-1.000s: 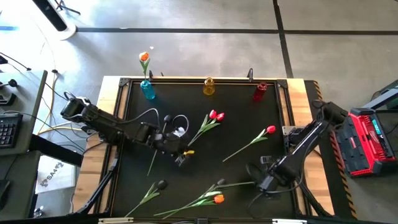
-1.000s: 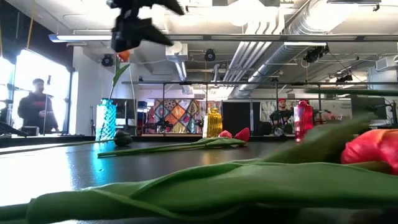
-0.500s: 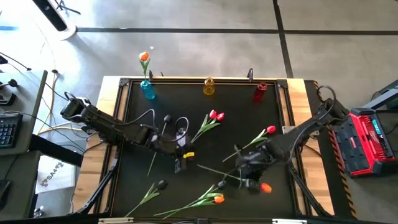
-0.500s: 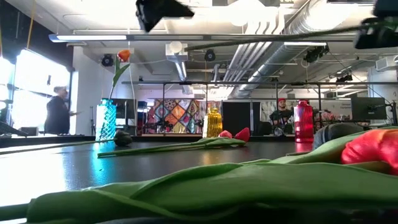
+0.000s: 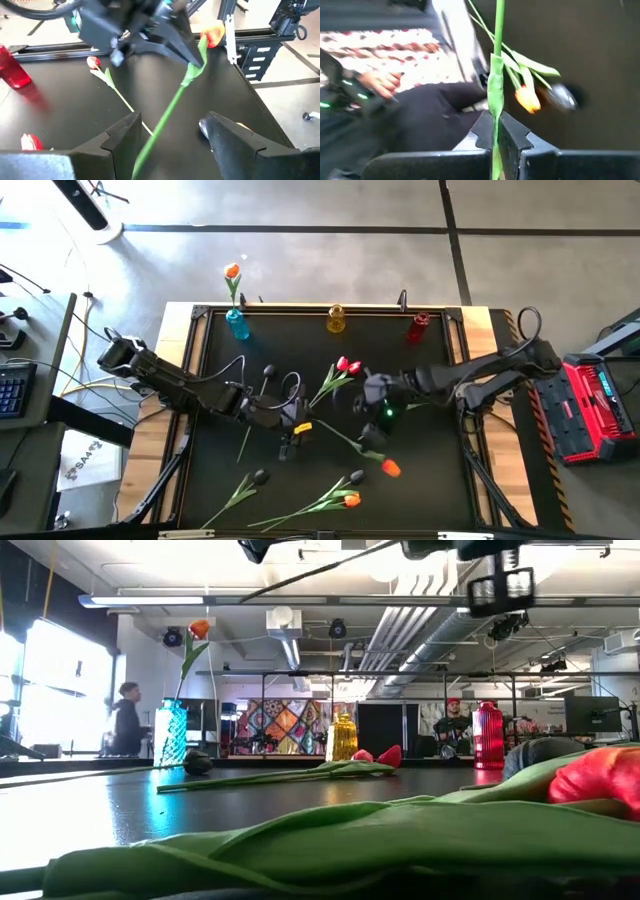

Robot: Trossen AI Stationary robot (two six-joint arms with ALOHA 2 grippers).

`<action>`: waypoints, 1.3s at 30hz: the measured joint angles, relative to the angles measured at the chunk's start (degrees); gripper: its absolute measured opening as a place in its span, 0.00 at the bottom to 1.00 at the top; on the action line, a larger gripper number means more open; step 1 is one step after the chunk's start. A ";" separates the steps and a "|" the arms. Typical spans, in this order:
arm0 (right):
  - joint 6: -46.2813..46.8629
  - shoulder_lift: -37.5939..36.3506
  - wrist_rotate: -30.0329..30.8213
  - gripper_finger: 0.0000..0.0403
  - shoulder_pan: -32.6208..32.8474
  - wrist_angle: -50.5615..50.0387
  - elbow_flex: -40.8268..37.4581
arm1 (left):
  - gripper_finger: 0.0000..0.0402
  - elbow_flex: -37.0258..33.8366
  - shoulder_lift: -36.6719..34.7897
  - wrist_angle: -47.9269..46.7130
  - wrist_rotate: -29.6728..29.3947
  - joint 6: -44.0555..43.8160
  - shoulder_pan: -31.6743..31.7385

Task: Sort flowers into vase by color
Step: Put the right orange flower into the blue vase

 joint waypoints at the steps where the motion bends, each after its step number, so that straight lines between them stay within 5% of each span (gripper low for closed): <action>1: 0.64 0.00 -0.60 0.00 -0.94 1.84 0.00 | 0.53 0.00 0.01 -0.11 0.04 0.70 0.19; 21: 11.91 0.03 -2.06 0.00 -7.07 17.35 0.00 | 0.49 4.91 4.10 -1.27 -10.63 26.76 1.39; 31: 14.05 0.05 3.15 0.00 -6.93 17.39 0.00 | 0.23 6.98 4.26 -4.40 -13.93 26.26 0.87; 36: 16.94 0.05 7.71 0.00 -6.93 17.10 0.00 | 0.04 6.99 4.28 -8.50 -12.64 20.97 1.92; 39: 16.98 0.05 11.06 0.00 -6.89 16.71 0.00 | 0.02 6.99 4.28 -11.29 -10.68 15.31 3.08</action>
